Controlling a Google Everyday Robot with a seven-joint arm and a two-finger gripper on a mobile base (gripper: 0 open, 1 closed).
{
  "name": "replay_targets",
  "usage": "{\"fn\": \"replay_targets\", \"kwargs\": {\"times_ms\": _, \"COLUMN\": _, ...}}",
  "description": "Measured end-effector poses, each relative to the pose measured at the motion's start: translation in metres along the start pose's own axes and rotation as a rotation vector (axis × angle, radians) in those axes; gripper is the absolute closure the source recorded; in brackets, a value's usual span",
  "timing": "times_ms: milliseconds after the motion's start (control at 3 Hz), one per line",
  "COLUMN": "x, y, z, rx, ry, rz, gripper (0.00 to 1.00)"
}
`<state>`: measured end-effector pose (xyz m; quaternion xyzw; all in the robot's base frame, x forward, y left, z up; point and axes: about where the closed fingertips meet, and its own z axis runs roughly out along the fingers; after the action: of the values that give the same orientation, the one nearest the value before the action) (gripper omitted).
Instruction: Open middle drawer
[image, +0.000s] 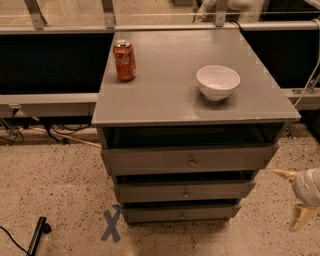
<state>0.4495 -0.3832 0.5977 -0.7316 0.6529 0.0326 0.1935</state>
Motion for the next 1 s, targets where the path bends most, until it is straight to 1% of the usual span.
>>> {"fn": "replay_targets", "kwargs": {"times_ms": 333, "x": -0.025, "y": 0.023, "z": 0.045, "rx": 0.065, "ry": -0.078, "rz": 0.071, "gripper": 0.00}}
{"fn": "replay_targets", "kwargs": {"times_ms": 667, "x": -0.050, "y": 0.028, "z": 0.078, "rx": 0.152, "ry": -0.099, "rz": 0.064, "gripper": 0.00}}
{"fn": "replay_targets", "kwargs": {"times_ms": 1000, "x": -0.076, "y": 0.015, "z": 0.104, "rx": 0.228, "ry": -0.114, "rz": 0.015, "gripper": 0.00}}
